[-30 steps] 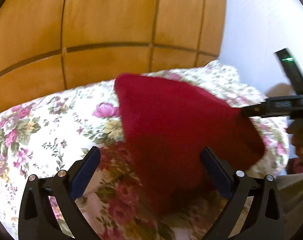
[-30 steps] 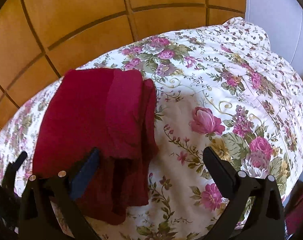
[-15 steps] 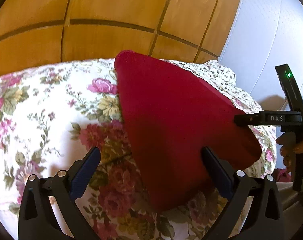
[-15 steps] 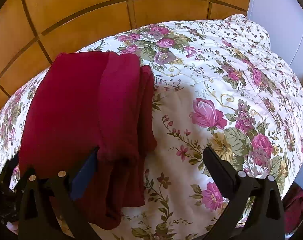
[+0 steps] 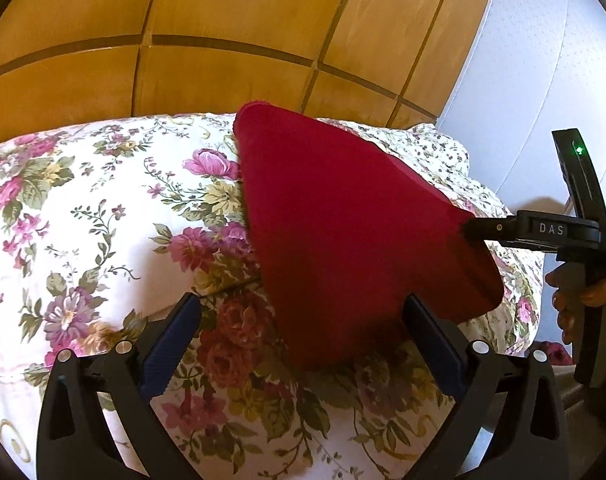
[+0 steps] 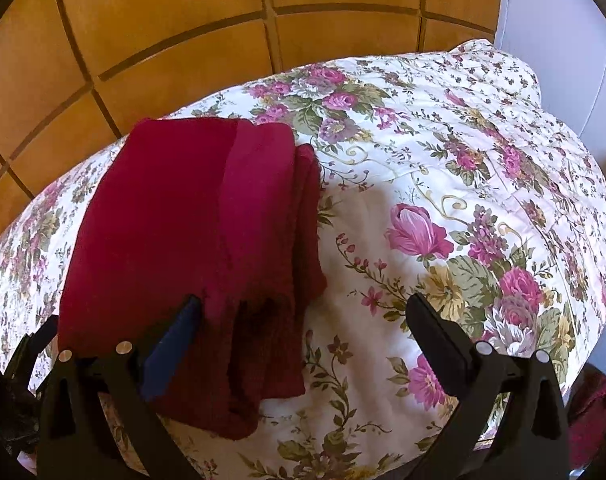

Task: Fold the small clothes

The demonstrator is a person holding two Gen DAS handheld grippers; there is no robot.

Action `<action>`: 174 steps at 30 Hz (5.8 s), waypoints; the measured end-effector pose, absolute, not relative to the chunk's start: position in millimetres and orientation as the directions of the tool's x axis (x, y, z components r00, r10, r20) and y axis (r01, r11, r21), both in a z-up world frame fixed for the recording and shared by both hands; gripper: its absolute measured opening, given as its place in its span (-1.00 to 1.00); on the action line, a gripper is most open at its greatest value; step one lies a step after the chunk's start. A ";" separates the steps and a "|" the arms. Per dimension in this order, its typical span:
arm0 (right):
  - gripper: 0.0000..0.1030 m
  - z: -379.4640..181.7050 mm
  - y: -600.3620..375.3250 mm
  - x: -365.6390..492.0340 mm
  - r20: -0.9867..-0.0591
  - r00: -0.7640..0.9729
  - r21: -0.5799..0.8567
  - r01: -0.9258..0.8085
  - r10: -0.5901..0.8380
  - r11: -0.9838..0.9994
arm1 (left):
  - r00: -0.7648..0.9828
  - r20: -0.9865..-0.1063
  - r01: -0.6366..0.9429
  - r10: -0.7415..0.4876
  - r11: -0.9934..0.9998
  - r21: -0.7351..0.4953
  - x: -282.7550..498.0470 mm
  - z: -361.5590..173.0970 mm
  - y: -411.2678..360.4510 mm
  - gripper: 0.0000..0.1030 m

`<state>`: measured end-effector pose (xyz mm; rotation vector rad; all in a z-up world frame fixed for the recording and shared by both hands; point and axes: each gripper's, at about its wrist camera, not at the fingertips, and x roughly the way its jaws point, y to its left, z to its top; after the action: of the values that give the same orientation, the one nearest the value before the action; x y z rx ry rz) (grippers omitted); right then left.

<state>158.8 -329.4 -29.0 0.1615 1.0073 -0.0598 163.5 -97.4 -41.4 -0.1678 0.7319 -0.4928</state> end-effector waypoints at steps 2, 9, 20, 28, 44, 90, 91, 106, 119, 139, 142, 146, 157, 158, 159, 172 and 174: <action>0.96 -29.5 -331.0 157.9 -0.845 0.532 0.133 0.130 0.044 0.983 | 0.637 -0.595 0.371 -0.490 0.871 -0.321 162.8 -39.4 -95.0 0.93; 0.96 -36.8 -333.8 161.3 -0.850 0.512 0.228 0.144 0.125 0.963 | 0.632 -0.594 0.325 -0.498 0.866 -0.380 180.3 -35.3 -83.3 0.93; 0.97 -72.8 -354.5 186.6 -0.842 0.444 0.441 0.243 0.305 0.864 | 0.552 -0.611 0.313 -0.567 0.820 -0.479 224.1 -37.3 -87.3 0.93; 0.97 -87.5 -371.1 212.4 -0.793 0.444 0.561 0.264 0.417 0.785 | 0.414 -0.618 0.290 -0.668 0.741 -0.606 251.3 -56.7 -95.5 0.93; 0.92 -94.0 -361.9 253.4 -0.738 0.463 0.607 0.138 0.490 0.783 | 0.288 -0.674 0.391 -0.680 0.726 -0.566 271.9 -58.8 -135.7 0.87; 0.37 -43.2 -320.2 322.7 -0.436 0.716 0.647 -0.172 0.545 0.743 | 0.650 -0.597 0.321 -0.470 0.882 -0.344 316.4 -36.7 -111.5 0.20; 0.37 -52.1 -324.9 325.6 -0.467 0.718 0.645 -0.124 0.517 0.754 | 0.656 -0.612 0.289 -0.442 0.896 -0.337 319.9 -46.0 -110.8 0.20; 0.96 -32.0 -287.4 287.5 -0.602 0.656 0.498 -0.136 0.454 0.856 | 0.739 -0.486 0.225 -0.467 0.851 -0.474 262.3 -49.5 -59.0 0.57; 0.96 -90.9 -294.4 293.5 -0.794 0.589 0.212 0.037 0.150 0.977 | 0.643 -0.630 0.190 -0.436 0.887 -0.420 278.0 -68.9 -71.0 0.93; 0.97 -31.6 -294.1 212.0 -0.753 0.631 0.270 0.039 0.186 0.962 | 0.694 -0.705 0.125 -0.146 0.989 -0.082 198.8 -45.9 -100.0 0.93; 0.97 -22.4 -287.3 199.8 -0.735 0.651 0.249 0.002 0.188 0.968 | 0.719 -0.685 0.101 -0.117 0.993 -0.063 184.9 -37.9 -96.3 0.93; 0.97 -12.6 -280.4 182.9 -0.713 0.682 0.216 -0.008 0.163 0.976 | 0.758 -0.651 0.045 -0.040 0.999 -0.009 169.8 -25.2 -90.2 0.93; 0.97 -5.5 -254.8 145.9 -0.697 0.713 0.124 0.007 0.082 0.992 | 0.795 -0.607 -0.028 0.022 1.000 -0.001 147.8 0.3 -74.8 0.93; 0.97 -5.0 -255.0 144.7 -0.694 0.716 0.123 0.007 0.081 0.992 | 0.797 -0.603 -0.032 0.025 0.999 0.000 146.8 2.0 -74.0 0.93; 0.97 -3.6 -254.6 142.0 -0.686 0.723 0.123 0.008 0.080 0.992 | 0.799 -0.601 -0.034 0.026 0.999 -0.001 145.8 3.8 -74.0 0.93; 0.97 -0.9 -246.5 136.9 -0.669 0.740 0.083 -0.019 0.070 0.996 | 0.805 -0.593 -0.034 0.024 0.999 -0.006 143.5 11.8 -70.6 0.93; 0.97 -1.4 -244.9 136.8 -0.671 0.739 0.073 -0.023 0.066 0.997 | 0.804 -0.594 -0.034 0.025 0.999 -0.004 143.5 11.6 -71.3 0.93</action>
<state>136.8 -244.9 -1.4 0.0612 0.7379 0.0489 143.5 -71.3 11.6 -0.0144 0.6353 0.0320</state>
